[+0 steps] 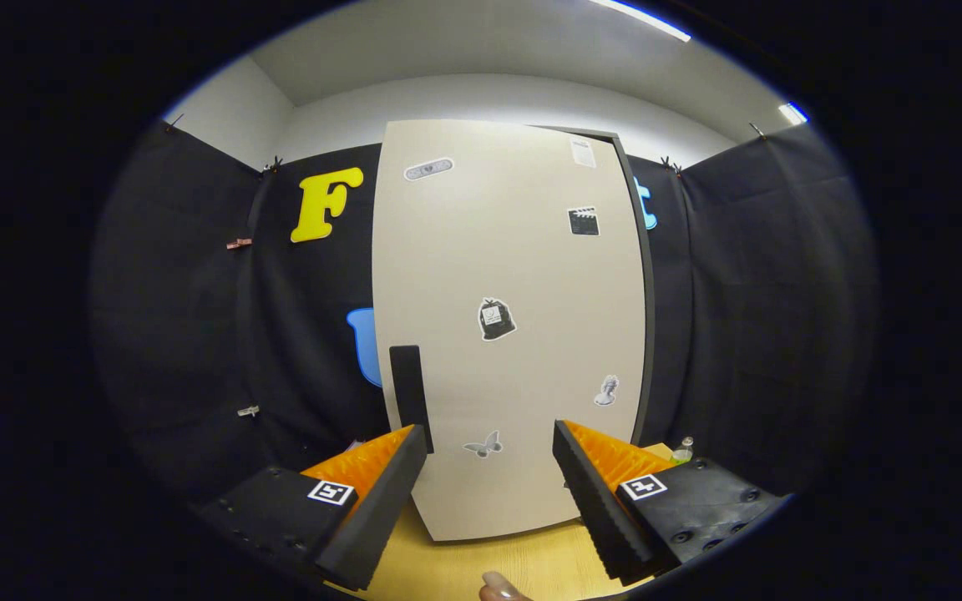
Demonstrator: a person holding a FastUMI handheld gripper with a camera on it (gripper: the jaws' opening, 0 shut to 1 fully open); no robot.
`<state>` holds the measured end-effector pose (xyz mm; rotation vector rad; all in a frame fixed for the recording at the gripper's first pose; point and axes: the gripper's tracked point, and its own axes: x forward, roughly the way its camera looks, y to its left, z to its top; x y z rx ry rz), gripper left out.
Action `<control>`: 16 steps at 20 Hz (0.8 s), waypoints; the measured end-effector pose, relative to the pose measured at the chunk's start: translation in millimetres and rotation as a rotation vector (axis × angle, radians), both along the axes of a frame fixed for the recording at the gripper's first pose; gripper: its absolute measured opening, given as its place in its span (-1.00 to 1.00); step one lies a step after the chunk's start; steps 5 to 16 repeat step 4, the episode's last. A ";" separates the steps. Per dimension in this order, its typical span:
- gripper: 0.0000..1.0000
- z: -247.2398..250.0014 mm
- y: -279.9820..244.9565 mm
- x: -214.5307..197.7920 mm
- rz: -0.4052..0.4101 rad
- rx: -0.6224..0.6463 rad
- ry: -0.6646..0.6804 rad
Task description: Open the shoe cabinet door, grab the shoes and put them into the shoe cabinet, then close the shoe cabinet door.
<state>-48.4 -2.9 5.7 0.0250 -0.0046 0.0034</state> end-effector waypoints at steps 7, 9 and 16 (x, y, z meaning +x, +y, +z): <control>0.99 1.0 1.3 -1.6 0.000 -0.006 -0.002; 0.99 1.0 1.3 -1.6 0.000 -0.006 -0.002; 0.99 1.0 1.3 -1.6 0.000 -0.006 -0.002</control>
